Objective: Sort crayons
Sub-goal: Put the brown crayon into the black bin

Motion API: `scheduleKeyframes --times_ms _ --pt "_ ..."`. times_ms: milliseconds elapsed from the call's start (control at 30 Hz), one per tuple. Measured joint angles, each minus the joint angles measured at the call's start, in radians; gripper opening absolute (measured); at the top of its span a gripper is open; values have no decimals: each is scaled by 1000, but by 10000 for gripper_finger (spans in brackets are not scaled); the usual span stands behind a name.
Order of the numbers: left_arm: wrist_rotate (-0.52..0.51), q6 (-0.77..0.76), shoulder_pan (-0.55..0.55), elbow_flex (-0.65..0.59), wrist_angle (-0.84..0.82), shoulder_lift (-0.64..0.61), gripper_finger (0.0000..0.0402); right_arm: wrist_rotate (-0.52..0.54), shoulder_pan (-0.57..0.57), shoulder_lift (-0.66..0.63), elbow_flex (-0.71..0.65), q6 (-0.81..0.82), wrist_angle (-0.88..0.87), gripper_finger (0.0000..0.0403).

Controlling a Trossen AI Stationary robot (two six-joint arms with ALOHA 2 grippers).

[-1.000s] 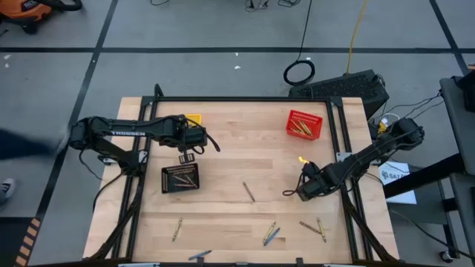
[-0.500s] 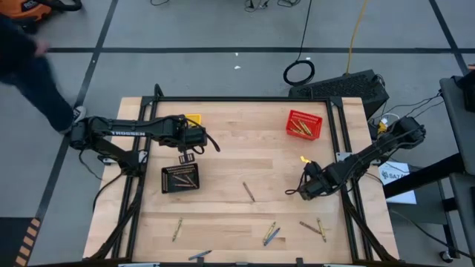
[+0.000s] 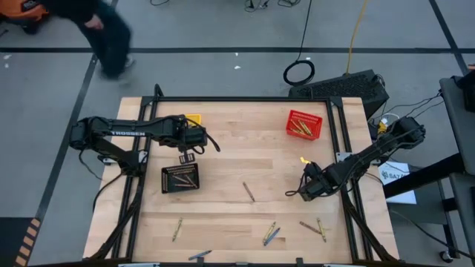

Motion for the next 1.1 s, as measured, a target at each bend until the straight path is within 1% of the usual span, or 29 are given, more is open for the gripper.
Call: scheduleKeyframes --times_ms 233,433,567,633,733,833,933,1100 --pt "0 1 0 0 0 0 75 21 0 -10 1 -31 -2 2" --pt "1 0 0 0 0 0 75 72 1 -84 22 -82 -9 1" --pt "57 -1 0 0 7 0 75 167 -1 -153 27 -113 -9 1" --pt "110 0 0 0 33 0 75 197 0 -188 27 -132 -10 0" --pt "194 -1 0 0 98 0 75 268 0 -235 27 -157 -7 0" --pt "255 0 0 0 193 0 75 359 0 -275 29 -188 0 0" --pt "279 3 -6 0 285 0 75 436 0 -308 29 -234 28 0" --pt "291 17 -32 0 391 0 75 551 0 -340 29 -332 104 0"
